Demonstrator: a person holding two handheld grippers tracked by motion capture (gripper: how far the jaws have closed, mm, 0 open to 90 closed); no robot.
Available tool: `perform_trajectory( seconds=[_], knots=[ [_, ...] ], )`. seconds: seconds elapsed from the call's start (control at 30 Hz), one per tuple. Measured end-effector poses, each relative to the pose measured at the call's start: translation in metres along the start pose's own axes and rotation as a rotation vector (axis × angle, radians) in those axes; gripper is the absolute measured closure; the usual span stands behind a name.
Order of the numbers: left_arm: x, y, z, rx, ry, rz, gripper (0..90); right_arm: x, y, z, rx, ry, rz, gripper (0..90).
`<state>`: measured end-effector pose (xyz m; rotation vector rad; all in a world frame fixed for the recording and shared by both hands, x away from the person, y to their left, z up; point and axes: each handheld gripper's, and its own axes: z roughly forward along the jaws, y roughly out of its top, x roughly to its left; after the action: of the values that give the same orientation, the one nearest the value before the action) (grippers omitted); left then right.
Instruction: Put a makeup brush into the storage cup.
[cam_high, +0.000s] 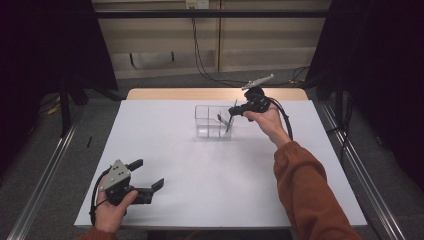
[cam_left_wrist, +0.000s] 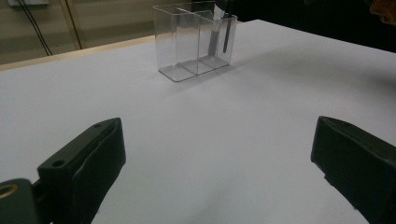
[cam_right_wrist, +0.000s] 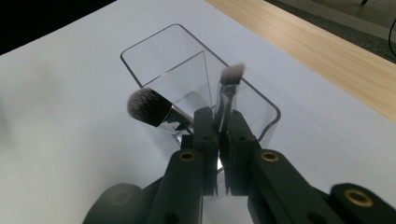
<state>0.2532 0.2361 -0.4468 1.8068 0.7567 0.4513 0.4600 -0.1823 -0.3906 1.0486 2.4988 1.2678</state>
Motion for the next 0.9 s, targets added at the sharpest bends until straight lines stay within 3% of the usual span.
perform_trajectory(
  seconds=[0.5, 0.67, 0.9],
  knots=[
    [0.0, 0.0, 0.0, 0.004, 0.0, 0.0, 3.2, -0.005, -0.016, 0.001, -0.038, 0.017, 0.037, 82.5],
    [0.0, 0.0, 0.001, 0.006, -0.003, 0.004, 3.2, -0.007, -0.018, 0.0, -0.057, 0.027, 0.047, 74.4],
    [0.001, 0.001, 0.001, 0.001, 0.003, 0.001, 3.2, -0.005, -0.022, -0.003, -0.095, 0.013, 0.038, 53.1]
  ],
)
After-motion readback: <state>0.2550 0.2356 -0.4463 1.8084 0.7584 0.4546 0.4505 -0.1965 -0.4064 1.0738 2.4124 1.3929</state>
